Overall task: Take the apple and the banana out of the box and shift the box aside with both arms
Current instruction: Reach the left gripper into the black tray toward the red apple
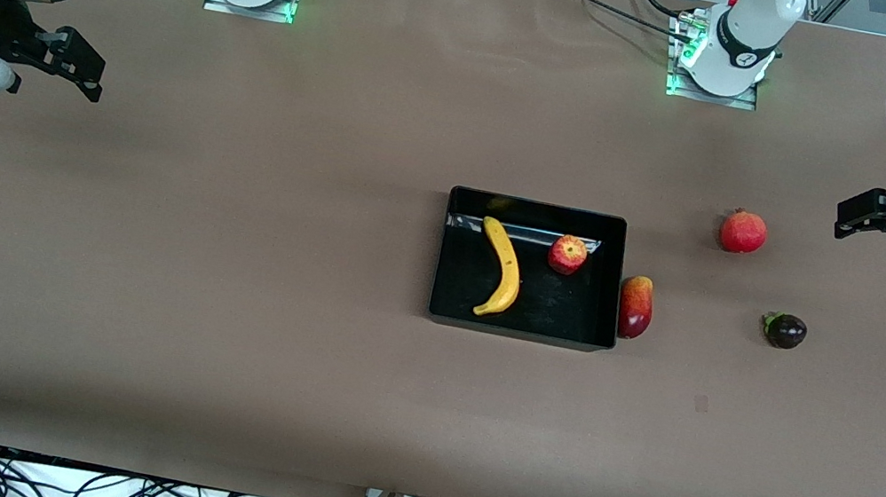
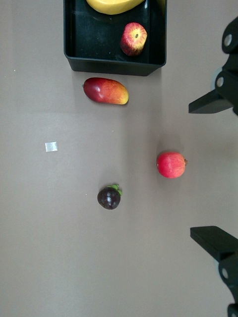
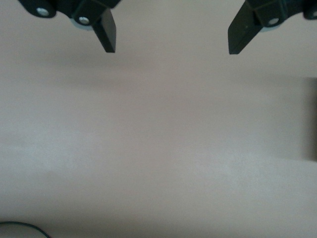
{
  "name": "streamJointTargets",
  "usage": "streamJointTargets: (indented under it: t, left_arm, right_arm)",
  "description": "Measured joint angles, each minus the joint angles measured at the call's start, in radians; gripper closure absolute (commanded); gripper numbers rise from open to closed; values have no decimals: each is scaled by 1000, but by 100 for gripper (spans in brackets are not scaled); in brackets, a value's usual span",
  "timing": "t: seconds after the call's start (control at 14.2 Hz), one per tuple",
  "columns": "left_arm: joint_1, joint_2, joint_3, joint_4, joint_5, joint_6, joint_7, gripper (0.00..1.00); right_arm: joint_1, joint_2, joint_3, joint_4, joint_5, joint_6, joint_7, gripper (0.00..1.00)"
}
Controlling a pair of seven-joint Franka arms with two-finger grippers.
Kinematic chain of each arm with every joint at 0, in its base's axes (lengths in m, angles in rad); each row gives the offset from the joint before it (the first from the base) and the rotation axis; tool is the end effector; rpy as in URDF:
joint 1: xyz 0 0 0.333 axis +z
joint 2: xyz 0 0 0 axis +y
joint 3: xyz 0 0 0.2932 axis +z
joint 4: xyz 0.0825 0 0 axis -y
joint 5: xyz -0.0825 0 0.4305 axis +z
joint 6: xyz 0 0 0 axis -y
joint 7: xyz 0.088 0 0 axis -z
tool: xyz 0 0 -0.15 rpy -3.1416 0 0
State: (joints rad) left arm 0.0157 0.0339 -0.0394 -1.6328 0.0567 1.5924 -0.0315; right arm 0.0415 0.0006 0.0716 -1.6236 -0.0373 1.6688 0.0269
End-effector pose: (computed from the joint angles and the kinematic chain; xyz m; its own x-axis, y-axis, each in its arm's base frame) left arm 0.6055 -0.0057 0.5083 0.9973 0.0065 -0.0725 0.0024 -0.9983 -0.0574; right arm 0.6083 0.0638 0.5397 0.9949 0.0896 0.0455 0.0880 -0.9955 0.0360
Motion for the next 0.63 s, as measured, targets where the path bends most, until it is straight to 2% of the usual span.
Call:
streamJointTargets:
  t: [0.42, 0.63]
  left_arm:
    - [-3, 0, -2, 2, 0, -4, 0, 0]
    - [-16, 10, -22, 2, -12, -65, 1, 0]
  right_arm:
    - [0, 0, 0, 0, 0, 0, 0, 0]
    - [0, 0, 0, 0, 0, 0, 0, 0]
